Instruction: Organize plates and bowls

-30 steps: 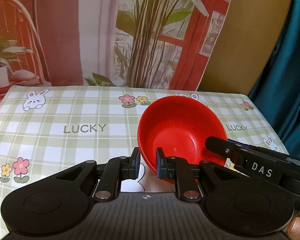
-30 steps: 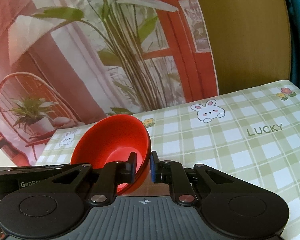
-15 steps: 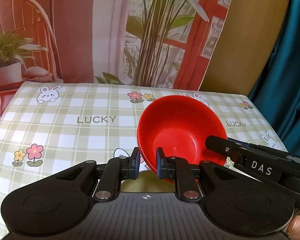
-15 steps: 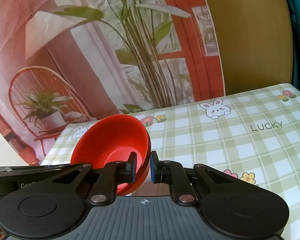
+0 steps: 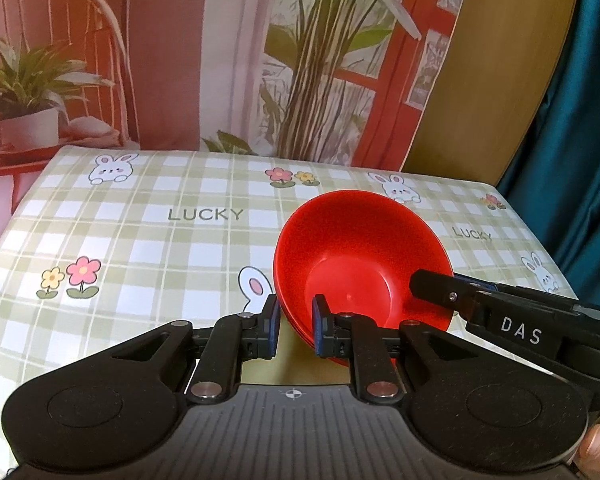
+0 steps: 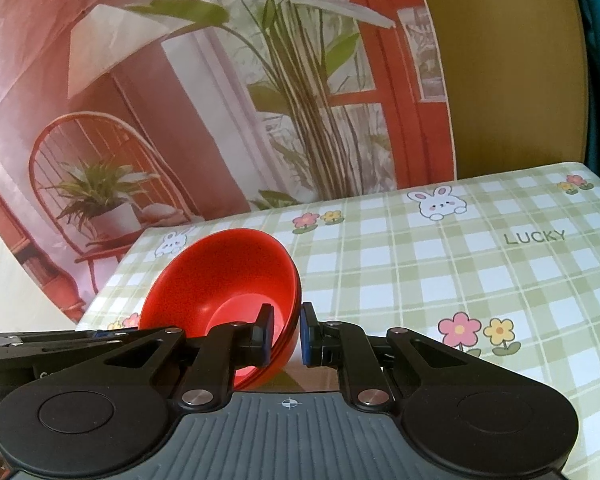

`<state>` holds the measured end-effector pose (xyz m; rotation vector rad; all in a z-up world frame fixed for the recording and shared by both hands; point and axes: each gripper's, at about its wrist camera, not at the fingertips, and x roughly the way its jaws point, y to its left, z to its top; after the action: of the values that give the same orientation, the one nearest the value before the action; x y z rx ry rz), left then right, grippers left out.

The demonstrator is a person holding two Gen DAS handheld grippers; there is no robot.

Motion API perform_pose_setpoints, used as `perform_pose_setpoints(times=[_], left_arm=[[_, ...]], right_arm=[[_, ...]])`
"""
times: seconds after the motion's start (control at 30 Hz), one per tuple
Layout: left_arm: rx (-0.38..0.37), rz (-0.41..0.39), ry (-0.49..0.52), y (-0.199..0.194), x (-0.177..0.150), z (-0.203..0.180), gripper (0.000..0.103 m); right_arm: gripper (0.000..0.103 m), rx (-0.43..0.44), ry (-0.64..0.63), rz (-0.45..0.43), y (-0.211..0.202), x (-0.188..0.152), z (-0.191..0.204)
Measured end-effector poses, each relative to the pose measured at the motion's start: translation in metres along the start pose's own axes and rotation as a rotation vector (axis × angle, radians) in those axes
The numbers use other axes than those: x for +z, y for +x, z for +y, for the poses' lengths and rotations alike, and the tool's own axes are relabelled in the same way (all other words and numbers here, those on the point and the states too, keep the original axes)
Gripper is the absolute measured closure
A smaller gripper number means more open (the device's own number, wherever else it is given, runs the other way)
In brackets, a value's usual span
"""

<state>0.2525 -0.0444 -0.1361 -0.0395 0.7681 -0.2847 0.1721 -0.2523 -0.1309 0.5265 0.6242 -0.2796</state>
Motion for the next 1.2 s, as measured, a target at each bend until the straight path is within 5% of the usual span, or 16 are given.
perform_pose_setpoints(times=[1.2], left_arm=[[-0.009,0.084,-0.097,-0.009,-0.040,0.021,0.084]], right_arm=[[0.092,0.023,-0.025,0.122,0.004,-0.036,0.013]])
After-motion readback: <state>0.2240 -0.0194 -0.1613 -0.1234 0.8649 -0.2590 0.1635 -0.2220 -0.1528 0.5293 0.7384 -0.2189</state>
